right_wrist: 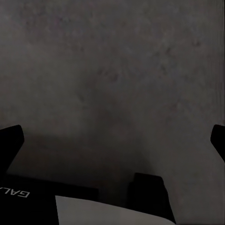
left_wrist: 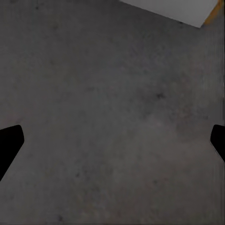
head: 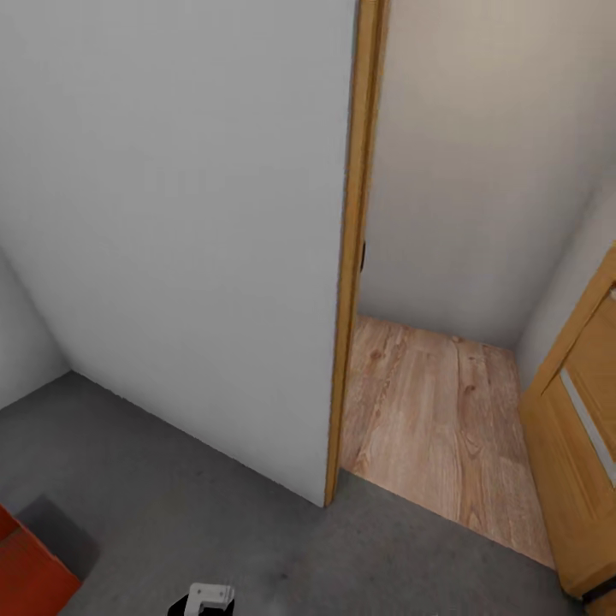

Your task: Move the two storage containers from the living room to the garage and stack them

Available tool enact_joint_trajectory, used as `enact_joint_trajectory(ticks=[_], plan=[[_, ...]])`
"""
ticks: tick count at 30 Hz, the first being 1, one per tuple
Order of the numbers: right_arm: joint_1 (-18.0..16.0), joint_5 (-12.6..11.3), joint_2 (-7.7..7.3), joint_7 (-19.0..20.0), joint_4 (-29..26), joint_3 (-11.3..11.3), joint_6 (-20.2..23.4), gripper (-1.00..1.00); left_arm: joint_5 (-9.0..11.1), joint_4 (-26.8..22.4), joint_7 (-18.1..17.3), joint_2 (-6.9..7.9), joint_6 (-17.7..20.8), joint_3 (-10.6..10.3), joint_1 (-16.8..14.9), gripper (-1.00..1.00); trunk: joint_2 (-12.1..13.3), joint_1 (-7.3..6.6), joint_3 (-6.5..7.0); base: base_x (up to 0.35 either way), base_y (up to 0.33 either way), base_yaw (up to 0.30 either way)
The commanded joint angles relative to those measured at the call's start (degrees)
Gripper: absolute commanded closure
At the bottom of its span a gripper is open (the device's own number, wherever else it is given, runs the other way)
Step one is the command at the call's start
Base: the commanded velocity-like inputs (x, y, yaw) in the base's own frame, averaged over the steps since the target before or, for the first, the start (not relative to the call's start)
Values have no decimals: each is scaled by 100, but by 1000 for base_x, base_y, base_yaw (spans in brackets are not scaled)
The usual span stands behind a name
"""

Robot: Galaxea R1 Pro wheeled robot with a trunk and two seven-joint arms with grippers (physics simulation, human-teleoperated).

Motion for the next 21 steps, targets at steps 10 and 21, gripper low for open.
enact_joint_trajectory(ticks=[10,21], plan=[[-10,10,1,5,21,38,-29,-100,-27,3,8,2,-19,-11,-2,-100,-2,-1,23,0,0,-260],[-10,10,1,10,21,38,-33,-100,-27,3,-12,3,-22,-11,-2,-100,-2,-1,53,0,0,-260]])
